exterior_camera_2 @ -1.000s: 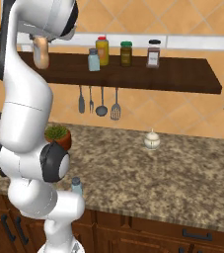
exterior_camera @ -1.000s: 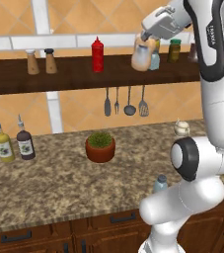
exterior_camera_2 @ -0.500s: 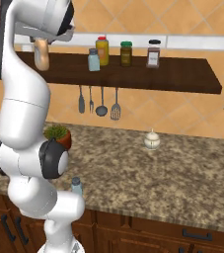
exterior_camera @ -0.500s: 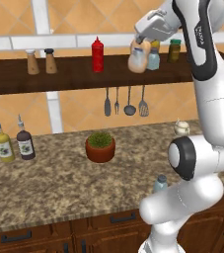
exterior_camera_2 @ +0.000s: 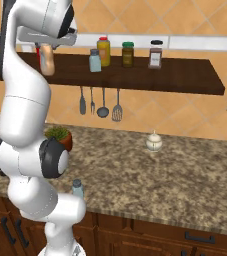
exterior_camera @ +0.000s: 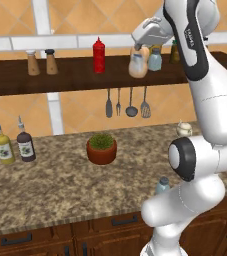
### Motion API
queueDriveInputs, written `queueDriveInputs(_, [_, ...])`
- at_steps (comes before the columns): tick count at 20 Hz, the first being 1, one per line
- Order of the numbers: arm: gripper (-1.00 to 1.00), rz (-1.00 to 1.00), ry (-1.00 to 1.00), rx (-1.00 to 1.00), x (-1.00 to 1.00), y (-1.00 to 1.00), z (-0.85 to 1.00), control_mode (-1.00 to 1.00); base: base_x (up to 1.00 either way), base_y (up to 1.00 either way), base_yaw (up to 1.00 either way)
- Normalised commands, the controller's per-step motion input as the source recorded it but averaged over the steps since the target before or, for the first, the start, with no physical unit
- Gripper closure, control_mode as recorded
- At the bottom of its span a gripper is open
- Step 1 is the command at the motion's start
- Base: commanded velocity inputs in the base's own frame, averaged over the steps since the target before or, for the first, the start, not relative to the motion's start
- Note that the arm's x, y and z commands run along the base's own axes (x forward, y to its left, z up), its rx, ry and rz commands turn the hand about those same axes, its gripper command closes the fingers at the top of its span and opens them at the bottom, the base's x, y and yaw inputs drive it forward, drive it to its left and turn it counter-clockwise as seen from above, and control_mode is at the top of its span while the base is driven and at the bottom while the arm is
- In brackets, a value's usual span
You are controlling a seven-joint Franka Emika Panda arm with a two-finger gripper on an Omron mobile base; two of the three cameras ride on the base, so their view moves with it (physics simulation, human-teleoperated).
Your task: Put the shaker and condiment bottle from the counter next to their counterparts in the cabinet.
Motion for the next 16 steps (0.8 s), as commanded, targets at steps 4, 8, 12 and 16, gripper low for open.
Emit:
queueDriveInputs(4, [1.00,0.00,0.00,0.00,0.15,0.00,0.00,-1.00,0.00,0.00,0.00])
queueDriveInputs(8, [1.00,-0.03,0.00,0.00,0.28,0.00,0.02,-1.00,0.00,0.00,0.00])
queueDriveInputs(12, [1.00,-0.06,0.00,0.00,0.20,0.00,0.00,-1.00,0.00,0.00,0.00])
queueDriveInputs(16, [1.00,-0.02,-0.01,0.00,0.00,0.00,0.00,-1.00,0.00,0.00,0.00])
